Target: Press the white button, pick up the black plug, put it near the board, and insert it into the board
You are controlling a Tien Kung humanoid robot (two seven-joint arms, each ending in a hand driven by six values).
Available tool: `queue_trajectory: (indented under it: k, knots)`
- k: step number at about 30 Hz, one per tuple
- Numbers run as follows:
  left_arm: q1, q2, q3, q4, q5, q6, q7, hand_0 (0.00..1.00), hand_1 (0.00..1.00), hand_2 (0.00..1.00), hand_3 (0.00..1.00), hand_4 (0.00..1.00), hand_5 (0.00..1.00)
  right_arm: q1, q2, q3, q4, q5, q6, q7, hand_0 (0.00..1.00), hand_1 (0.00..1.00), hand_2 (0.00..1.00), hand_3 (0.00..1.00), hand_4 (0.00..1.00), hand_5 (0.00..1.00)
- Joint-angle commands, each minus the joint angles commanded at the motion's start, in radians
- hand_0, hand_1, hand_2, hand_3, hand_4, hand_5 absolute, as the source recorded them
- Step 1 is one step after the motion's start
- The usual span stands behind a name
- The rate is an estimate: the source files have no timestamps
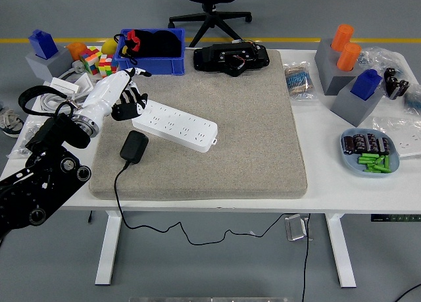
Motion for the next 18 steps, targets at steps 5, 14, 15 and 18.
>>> queue_trajectory:
  k: [5, 14, 15, 18]
  knots:
    - [-0.037, -0.003, 0.043, 0.035, 0.004, -0.021, 0.007, 0.029, 0.016, 0.102, 0.772, 0.002, 0.002, 0.0, -0.001, -0.002, 0.0, 0.001, 0.0, 0.0, 0.766, 0.64, 0.645, 0.61, 0.658, 0.429]
    - [-0.128, -0.013, 0.147, 0.143, 0.0, -0.086, 0.055, 0.024, 0.002, 0.1, 0.733, 0.002, 0.002, 0.002, -0.004, -0.007, -0.001, 0.005, 0.0, 0.0, 0.766, 0.64, 0.645, 0.61, 0.658, 0.428]
    - [-0.147, -0.017, 0.172, 0.169, -0.004, -0.092, 0.072, 0.024, 0.002, 0.1, 0.733, 0.002, 0.002, 0.003, -0.004, -0.007, -0.001, 0.006, 0.0, 0.0, 0.766, 0.64, 0.645, 0.61, 0.658, 0.428]
    - [-0.177, -0.021, 0.212, 0.207, -0.011, -0.109, 0.089, 0.022, 0.002, 0.101, 0.713, 0.002, 0.002, 0.004, -0.006, -0.008, -0.001, 0.007, 0.0, 0.0, 0.766, 0.64, 0.644, 0.61, 0.658, 0.428]
